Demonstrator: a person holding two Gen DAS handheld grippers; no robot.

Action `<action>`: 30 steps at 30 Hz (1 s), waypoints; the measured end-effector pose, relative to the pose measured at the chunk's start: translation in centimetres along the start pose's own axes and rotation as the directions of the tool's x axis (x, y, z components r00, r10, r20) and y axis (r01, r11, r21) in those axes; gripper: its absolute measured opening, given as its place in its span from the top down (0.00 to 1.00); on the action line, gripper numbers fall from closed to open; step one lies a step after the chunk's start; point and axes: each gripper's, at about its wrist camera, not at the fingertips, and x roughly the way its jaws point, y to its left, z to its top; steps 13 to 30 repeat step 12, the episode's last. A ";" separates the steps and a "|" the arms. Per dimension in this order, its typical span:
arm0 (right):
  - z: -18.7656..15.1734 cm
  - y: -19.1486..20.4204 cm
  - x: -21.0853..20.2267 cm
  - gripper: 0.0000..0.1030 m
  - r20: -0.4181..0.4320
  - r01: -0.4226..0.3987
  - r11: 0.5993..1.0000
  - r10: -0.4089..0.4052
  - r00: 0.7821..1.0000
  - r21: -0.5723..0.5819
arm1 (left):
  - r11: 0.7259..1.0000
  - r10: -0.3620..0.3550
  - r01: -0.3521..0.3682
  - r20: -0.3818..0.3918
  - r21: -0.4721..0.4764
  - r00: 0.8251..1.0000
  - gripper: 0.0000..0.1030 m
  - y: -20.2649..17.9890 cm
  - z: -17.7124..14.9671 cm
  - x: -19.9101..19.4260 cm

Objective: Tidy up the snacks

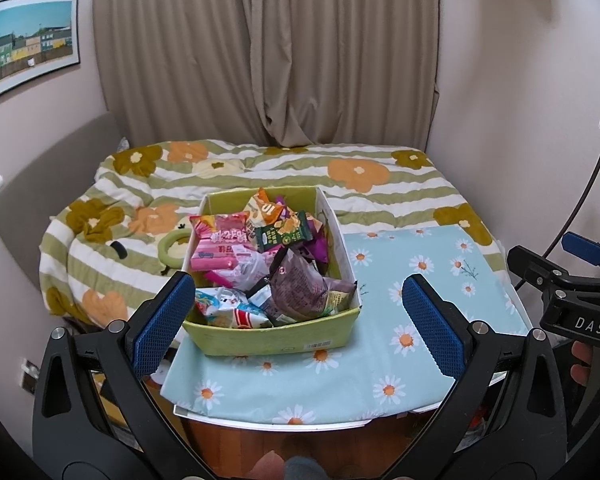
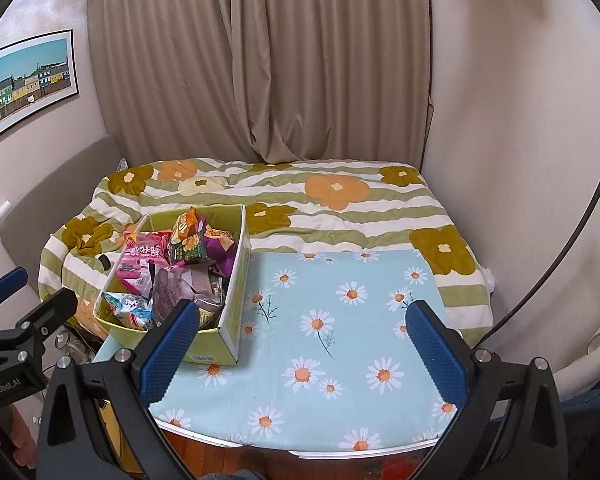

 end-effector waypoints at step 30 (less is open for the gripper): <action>-0.1 0.0 -0.3 0.01 0.001 -0.001 1.000 0.000 1.000 0.002 | 1.000 0.005 -0.005 0.013 0.001 1.000 0.00 0.1 0.3 0.1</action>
